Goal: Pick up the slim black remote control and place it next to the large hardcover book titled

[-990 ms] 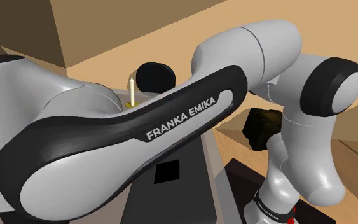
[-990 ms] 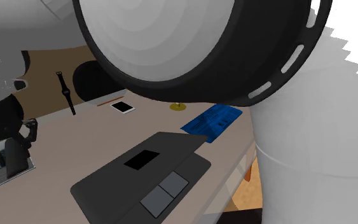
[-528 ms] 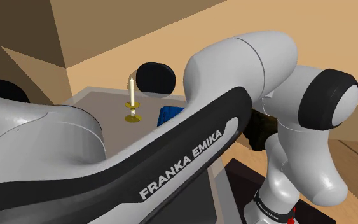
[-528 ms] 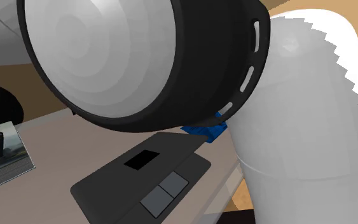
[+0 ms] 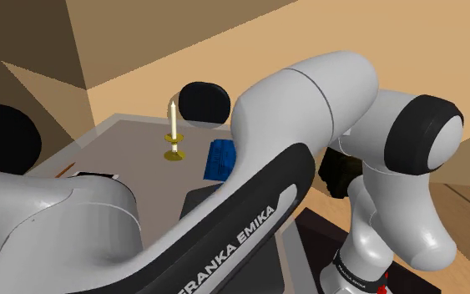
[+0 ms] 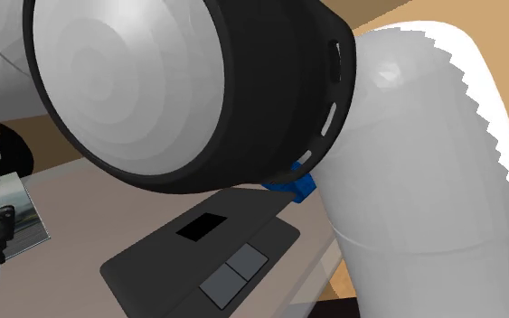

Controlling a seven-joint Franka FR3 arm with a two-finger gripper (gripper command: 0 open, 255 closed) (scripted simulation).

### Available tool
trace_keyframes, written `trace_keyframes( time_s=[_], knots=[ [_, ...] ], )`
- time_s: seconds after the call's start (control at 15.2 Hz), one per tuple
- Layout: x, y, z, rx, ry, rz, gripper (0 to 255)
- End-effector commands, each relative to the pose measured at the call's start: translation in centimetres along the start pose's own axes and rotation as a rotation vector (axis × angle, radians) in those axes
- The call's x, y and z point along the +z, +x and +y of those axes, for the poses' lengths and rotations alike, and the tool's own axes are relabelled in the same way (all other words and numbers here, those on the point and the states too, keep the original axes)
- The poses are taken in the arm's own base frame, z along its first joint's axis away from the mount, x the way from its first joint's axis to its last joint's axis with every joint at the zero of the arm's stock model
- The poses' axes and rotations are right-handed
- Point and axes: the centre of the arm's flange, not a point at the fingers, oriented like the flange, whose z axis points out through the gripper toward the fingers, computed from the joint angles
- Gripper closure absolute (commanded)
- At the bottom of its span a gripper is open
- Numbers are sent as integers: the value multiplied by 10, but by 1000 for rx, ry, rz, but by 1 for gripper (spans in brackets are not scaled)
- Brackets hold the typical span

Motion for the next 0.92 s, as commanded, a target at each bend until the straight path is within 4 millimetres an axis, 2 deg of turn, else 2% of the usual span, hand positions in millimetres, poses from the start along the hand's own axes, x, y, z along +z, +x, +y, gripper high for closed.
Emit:
trace_keyframes(
  time_s=[0.0, 0.73, 0.86],
  knots=[
    [11, 0, 1, 0, 0, 1, 255],
    [71, 0, 6, 0, 0, 1, 255],
    [71, 0, 6, 0, 0, 1, 255]
  ],
)
